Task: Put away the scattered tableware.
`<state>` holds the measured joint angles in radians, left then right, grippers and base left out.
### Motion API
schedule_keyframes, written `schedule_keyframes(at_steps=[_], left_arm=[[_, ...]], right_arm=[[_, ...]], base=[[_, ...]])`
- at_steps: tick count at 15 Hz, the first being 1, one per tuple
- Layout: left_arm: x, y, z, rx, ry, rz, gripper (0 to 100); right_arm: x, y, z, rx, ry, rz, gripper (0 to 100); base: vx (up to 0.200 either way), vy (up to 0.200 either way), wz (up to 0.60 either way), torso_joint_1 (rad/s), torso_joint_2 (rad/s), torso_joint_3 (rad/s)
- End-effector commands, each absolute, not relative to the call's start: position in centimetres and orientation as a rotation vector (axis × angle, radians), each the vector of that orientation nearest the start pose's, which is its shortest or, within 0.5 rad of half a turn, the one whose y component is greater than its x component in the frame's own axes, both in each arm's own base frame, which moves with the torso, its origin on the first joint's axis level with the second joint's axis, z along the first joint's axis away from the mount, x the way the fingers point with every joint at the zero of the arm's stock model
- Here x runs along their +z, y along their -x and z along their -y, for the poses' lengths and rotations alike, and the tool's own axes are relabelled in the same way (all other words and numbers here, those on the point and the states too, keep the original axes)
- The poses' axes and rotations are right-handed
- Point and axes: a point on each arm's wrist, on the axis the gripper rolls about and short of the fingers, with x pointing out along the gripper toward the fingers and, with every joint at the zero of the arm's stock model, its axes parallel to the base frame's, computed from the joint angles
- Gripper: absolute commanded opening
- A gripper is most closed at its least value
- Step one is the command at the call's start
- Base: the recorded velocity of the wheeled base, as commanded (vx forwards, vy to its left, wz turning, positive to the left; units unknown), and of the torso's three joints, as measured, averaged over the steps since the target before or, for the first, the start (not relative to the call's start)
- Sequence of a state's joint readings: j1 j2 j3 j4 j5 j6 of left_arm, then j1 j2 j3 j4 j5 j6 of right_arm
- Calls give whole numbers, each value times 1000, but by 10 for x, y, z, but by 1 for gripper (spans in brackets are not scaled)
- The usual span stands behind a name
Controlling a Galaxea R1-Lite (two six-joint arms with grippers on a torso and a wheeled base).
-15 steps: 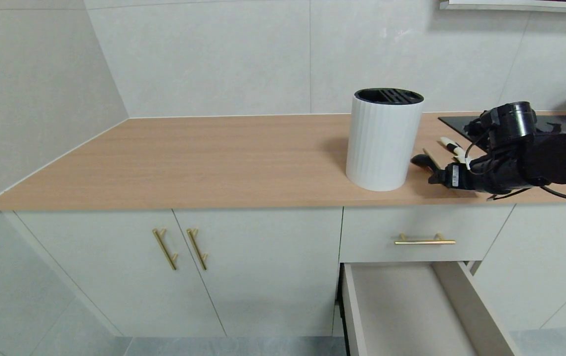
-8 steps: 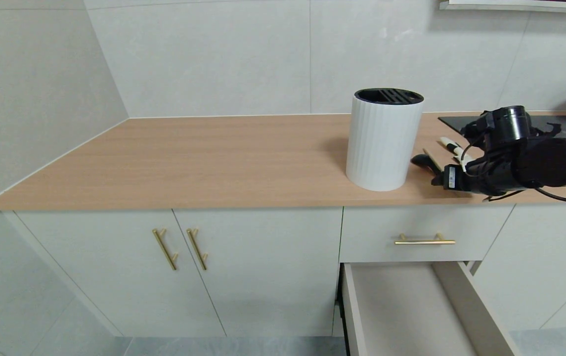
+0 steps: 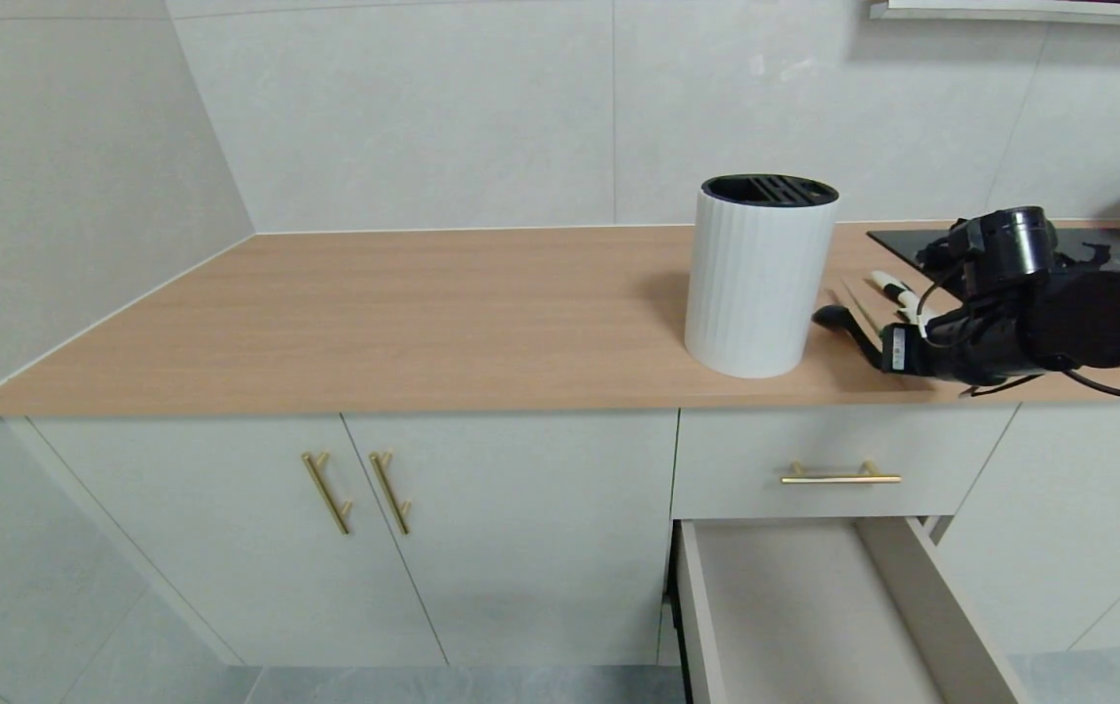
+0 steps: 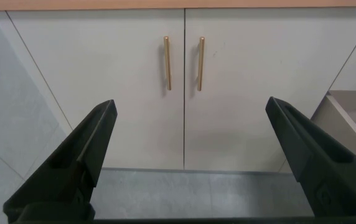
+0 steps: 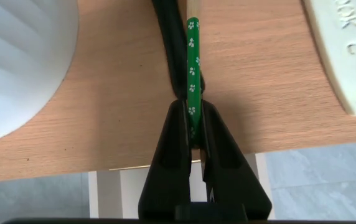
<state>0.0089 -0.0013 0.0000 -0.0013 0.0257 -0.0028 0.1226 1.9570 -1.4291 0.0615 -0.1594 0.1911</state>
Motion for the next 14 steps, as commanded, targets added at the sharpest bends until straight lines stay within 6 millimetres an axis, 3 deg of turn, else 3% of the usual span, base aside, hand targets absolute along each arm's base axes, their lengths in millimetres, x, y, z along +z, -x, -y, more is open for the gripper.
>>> schedule_keyframes(at_steps=[1, 5, 8, 11, 12, 14], left_arm=[[76, 23, 0, 35, 3, 2, 100], [76, 23, 0, 35, 3, 2, 100], [76, 23, 0, 35, 3, 2, 100], [76, 23, 0, 35, 3, 2, 100], [76, 23, 0, 35, 3, 2, 100], [76, 23, 0, 35, 3, 2, 100]], right_arm=[[208, -379, -41, -96, -110, -553, 0], [241, -344, -34, -103, -156, -478, 0], [267, -277, -18, -90, -179, -418, 0], [274, -207, -15, 63, -204, -401, 0], [276, -198, -14, 84, -208, -403, 0], [283, -153, -15, 216, -239, -466, 0]], base=[[0, 0, 0, 0, 0, 0], [0, 0, 0, 0, 0, 0], [0, 0, 0, 0, 0, 0], [0, 0, 0, 0, 0, 0], [0, 0, 0, 0, 0, 0], [0, 0, 0, 0, 0, 0]])
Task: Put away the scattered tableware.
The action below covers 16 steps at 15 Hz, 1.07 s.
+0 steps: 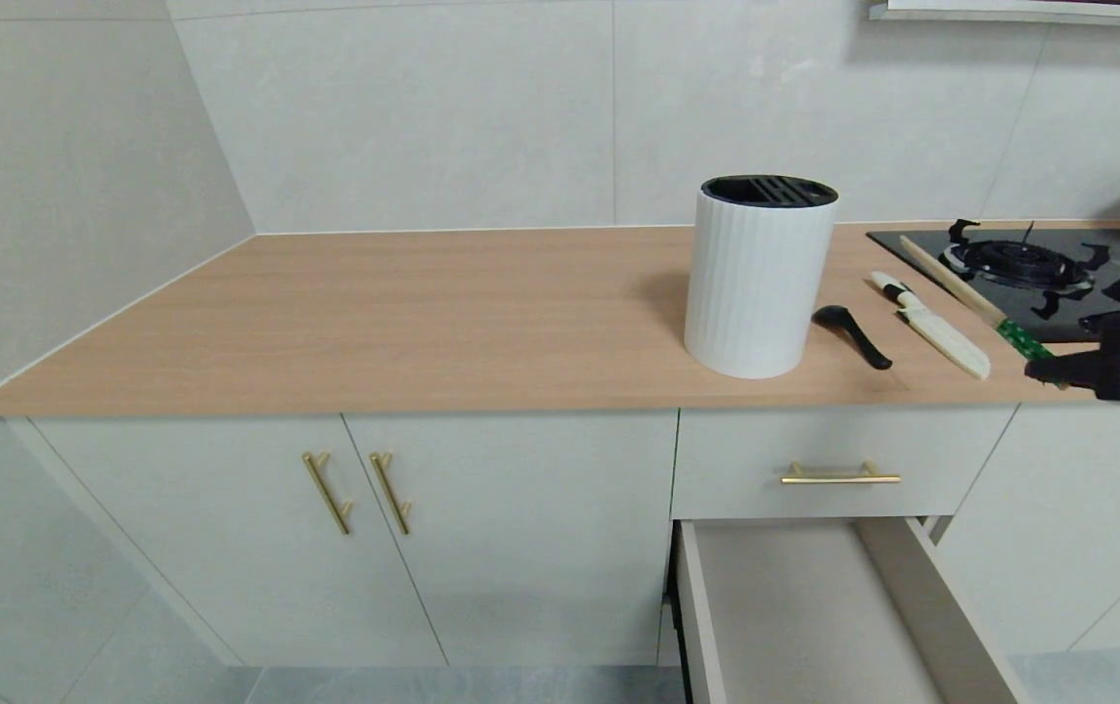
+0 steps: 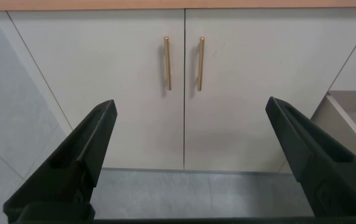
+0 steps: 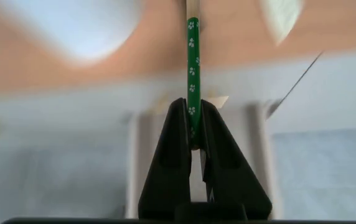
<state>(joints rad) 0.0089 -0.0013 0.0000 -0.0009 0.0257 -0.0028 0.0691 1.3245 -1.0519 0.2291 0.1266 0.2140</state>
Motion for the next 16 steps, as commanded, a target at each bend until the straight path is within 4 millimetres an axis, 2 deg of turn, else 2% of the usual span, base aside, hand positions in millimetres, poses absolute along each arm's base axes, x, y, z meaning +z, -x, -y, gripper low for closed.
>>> schedule_keyframes(at_steps=[1, 4, 7, 8, 10, 12, 13, 14, 15, 16], left_arm=[[76, 23, 0, 35, 3, 2, 100], [76, 23, 0, 35, 3, 2, 100], [76, 23, 0, 35, 3, 2, 100], [76, 23, 0, 35, 3, 2, 100], [76, 23, 0, 35, 3, 2, 100], [76, 23, 0, 35, 3, 2, 100], [76, 23, 0, 35, 3, 2, 100], [76, 23, 0, 35, 3, 2, 100], [76, 23, 0, 35, 3, 2, 100], [76, 23, 0, 35, 3, 2, 100]], right_arm=[[284, -141, -14, 231, -243, -486, 0], [279, -125, -15, 239, -241, -552, 0], [267, -124, -20, 289, -158, -658, 0], [259, -126, -25, 337, -136, -747, 0], [241, -140, -40, 403, -109, -928, 0], [211, -165, -56, 414, -79, -1133, 0], [206, -169, -58, 416, -74, -1165, 0], [183, -186, -67, 409, -59, -1274, 0], [183, -186, -67, 409, -59, -1274, 0], [163, -202, -72, 390, -55, -1371, 0]], base=[[0, 0, 0, 0, 0, 0], [0, 0, 0, 0, 0, 0], [0, 0, 0, 0, 0, 0], [0, 0, 0, 0, 0, 0], [0, 0, 0, 0, 0, 0], [0, 0, 0, 0, 0, 0], [0, 0, 0, 0, 0, 0], [0, 0, 0, 0, 0, 0], [0, 0, 0, 0, 0, 0], [0, 0, 0, 0, 0, 0]])
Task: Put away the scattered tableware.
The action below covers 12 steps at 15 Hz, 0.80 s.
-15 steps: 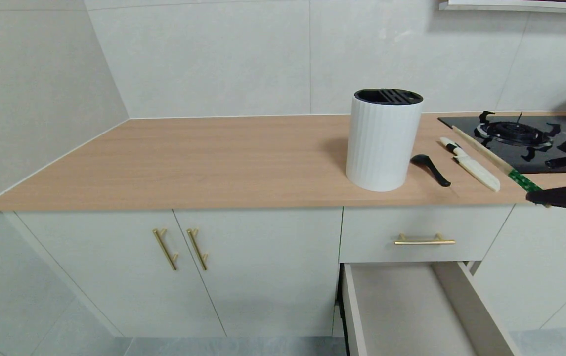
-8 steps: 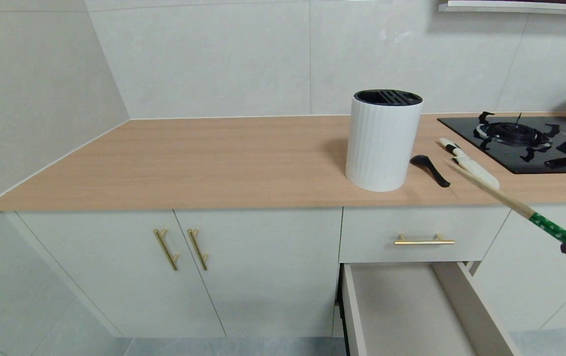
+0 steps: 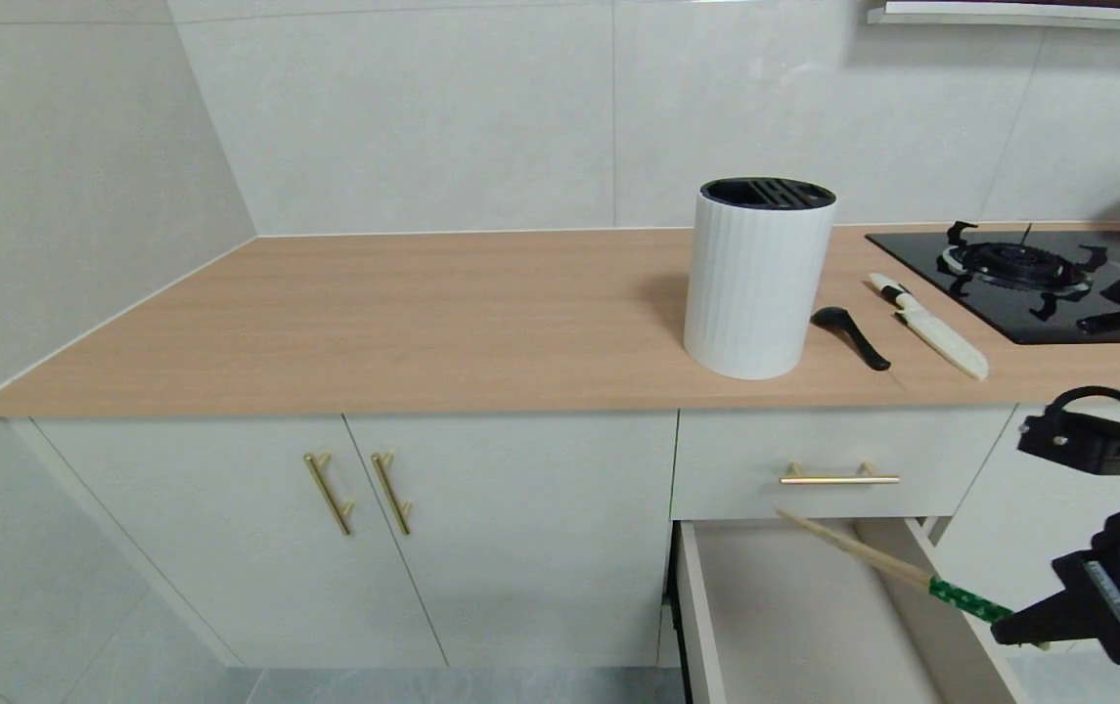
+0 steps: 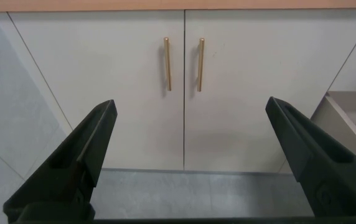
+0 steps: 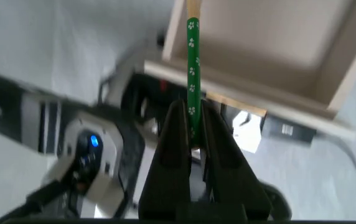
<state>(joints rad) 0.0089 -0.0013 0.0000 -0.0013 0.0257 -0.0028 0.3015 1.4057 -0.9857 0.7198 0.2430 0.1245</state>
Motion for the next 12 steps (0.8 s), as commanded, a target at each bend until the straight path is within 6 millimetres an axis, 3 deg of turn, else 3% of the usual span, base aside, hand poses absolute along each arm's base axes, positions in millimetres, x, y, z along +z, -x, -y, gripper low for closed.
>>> schedule_keyframes(at_steps=[1, 5, 9, 12], left_arm=[[76, 23, 0, 35, 3, 2, 100], [76, 23, 0, 35, 3, 2, 100], [76, 23, 0, 35, 3, 2, 100], [76, 23, 0, 35, 3, 2, 100]], right_arm=[[157, -208, -74, 380, -56, -1395, 0], [128, -234, -81, 278, -103, -1438, 0], [119, -242, -83, 210, -117, -1413, 0], [111, -243, -84, 204, -108, -1374, 0]], base=[[0, 0, 0, 0, 0, 0], [0, 0, 0, 0, 0, 0], [0, 0, 0, 0, 0, 0], [0, 0, 0, -113, 289, 178]])
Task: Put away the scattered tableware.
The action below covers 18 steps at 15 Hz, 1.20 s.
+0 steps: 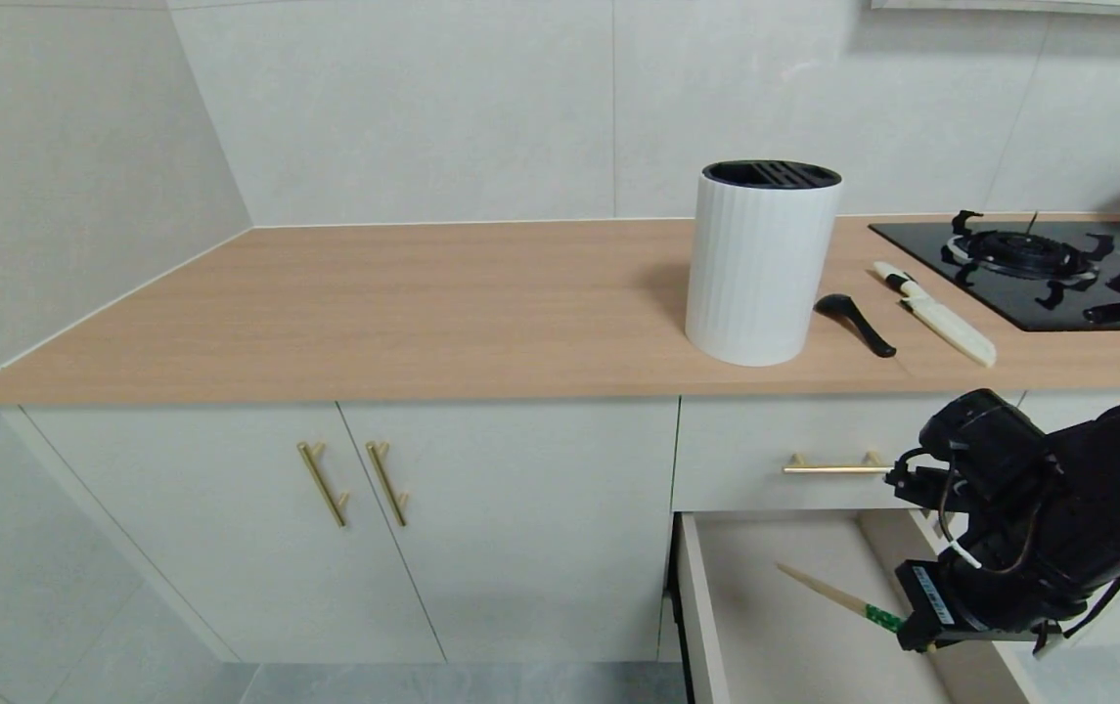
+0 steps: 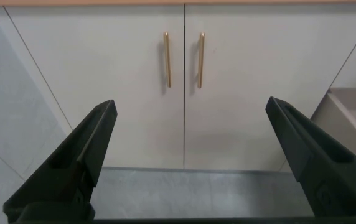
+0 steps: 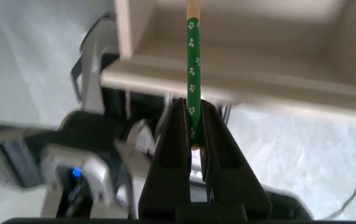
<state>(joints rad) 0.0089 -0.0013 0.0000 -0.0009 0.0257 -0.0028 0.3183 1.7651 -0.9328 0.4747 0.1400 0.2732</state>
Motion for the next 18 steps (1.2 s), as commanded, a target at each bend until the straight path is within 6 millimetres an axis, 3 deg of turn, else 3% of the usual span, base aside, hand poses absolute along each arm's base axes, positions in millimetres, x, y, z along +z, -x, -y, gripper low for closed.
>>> schedule_keyframes(at_steps=[1, 14, 18], left_arm=[[76, 23, 0, 35, 3, 2, 100], [76, 23, 0, 35, 3, 2, 100], [76, 23, 0, 35, 3, 2, 100]], right_arm=[[111, -243, -84, 203, -107, -1369, 0], [109, -243, -83, 199, -105, -1294, 0], [118, -239, -83, 230, -133, -1146, 0]], base=[[0, 0, 0, -154, 437, 256], [0, 0, 0, -138, 450, 308], [0, 0, 0, -18, 98, 75]])
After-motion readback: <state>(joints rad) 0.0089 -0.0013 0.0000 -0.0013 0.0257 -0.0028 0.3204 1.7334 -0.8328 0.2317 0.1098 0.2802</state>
